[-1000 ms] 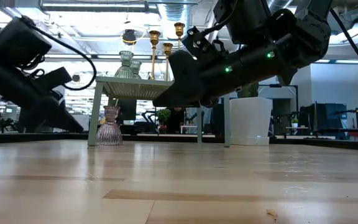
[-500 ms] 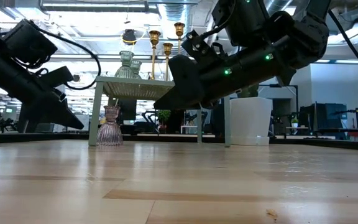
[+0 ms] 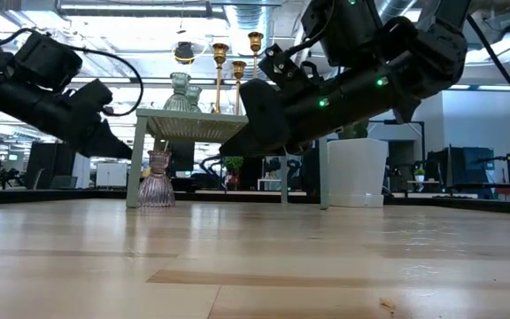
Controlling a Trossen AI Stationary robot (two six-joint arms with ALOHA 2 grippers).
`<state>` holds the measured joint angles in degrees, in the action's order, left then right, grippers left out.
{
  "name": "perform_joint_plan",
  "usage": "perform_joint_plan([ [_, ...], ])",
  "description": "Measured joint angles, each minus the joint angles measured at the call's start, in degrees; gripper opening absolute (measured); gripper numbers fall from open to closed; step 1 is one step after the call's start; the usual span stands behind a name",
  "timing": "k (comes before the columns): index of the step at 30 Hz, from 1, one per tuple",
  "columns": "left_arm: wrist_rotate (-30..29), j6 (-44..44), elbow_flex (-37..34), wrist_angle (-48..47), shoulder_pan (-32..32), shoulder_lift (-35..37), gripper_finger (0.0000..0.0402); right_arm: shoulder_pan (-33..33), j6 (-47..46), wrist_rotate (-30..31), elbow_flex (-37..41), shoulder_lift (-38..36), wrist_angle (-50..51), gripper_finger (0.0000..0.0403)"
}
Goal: Pick & Place candle stick holders
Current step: Put the pink glass candle holder on the shelf
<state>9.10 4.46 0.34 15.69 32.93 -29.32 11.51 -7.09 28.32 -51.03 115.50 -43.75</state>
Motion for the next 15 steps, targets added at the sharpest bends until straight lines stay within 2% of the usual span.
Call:
perform_joint_plan([
  [5,-0.2,-4.2,0.0,0.8,0.2,-1.5,0.0001,-0.1,0.0,0.0,0.0,0.0,0.0,0.0000],
  [9,-1.6,-7.5,0.0,6.1,0.1,-4.7,0.0001,-0.4,0.2,0.0,0.0,0.0,-0.1,0.0000],
  [15,-3.5,-8.0,0.0,13.2,-1.0,-11.7,0.0001,-0.4,0.2,0.1,0.0,0.0,-0.6,0.0000],
])
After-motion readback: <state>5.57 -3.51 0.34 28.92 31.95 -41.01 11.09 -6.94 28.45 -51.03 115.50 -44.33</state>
